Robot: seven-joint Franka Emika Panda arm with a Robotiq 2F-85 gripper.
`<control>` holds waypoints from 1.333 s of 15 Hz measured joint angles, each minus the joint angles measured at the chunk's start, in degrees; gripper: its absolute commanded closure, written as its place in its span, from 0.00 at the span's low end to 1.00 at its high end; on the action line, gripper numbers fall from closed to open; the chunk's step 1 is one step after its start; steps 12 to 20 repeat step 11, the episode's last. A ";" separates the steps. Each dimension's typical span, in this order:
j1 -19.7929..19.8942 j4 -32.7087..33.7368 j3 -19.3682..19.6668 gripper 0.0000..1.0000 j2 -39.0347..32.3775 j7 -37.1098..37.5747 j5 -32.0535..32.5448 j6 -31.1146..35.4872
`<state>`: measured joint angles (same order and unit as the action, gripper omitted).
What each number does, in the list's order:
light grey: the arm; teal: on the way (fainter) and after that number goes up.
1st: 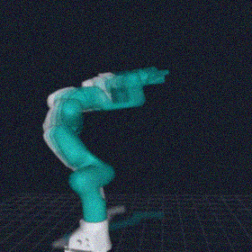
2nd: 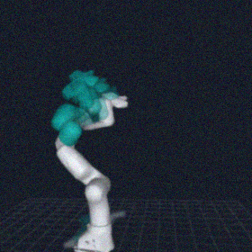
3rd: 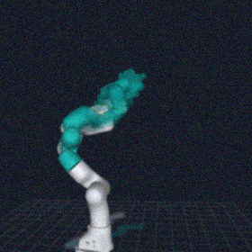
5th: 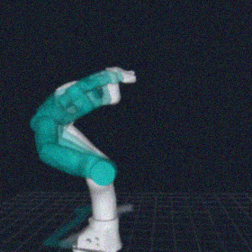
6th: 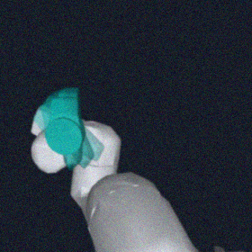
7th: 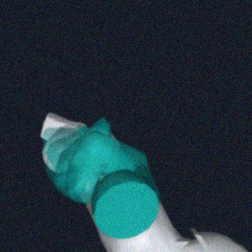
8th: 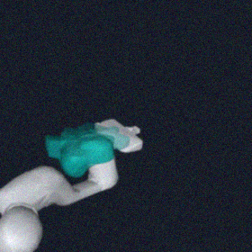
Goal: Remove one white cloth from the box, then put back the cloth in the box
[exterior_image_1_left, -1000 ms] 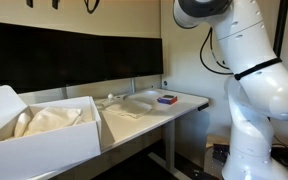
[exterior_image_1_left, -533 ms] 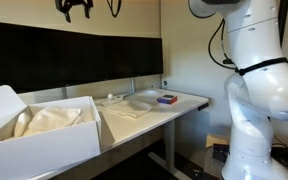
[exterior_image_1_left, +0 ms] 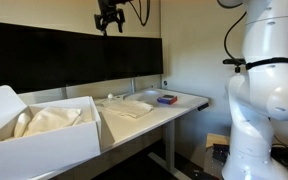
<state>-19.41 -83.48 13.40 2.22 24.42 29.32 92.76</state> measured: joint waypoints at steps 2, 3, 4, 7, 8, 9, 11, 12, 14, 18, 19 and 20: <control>2.20 -6.24 0.30 0.00 3.81 -0.07 -0.70 0.21; 5.19 -9.36 -1.16 0.00 5.58 -0.31 -2.00 0.39; 7.89 -12.48 -2.25 0.00 7.26 -0.94 -3.55 0.98; 14.08 -22.52 -3.41 0.00 11.75 -5.02 -8.51 4.75; 15.65 -25.97 -3.44 0.00 13.05 -6.39 -9.59 6.45; 17.07 -29.55 -3.43 0.00 14.29 -7.71 -10.37 8.32; 19.30 -36.19 -3.36 0.00 16.31 -9.48 -10.95 11.59; 19.30 -36.19 -3.36 0.00 16.31 -9.48 -10.95 11.59; 19.30 -36.19 -3.36 0.00 16.31 -9.48 -10.95 11.59; 19.30 -36.19 -3.36 0.00 16.31 -9.48 -10.95 11.59; 19.30 -36.19 -3.36 0.00 16.31 -9.48 -10.95 11.59; 19.30 -36.19 -3.36 0.00 16.31 -9.48 -10.95 11.59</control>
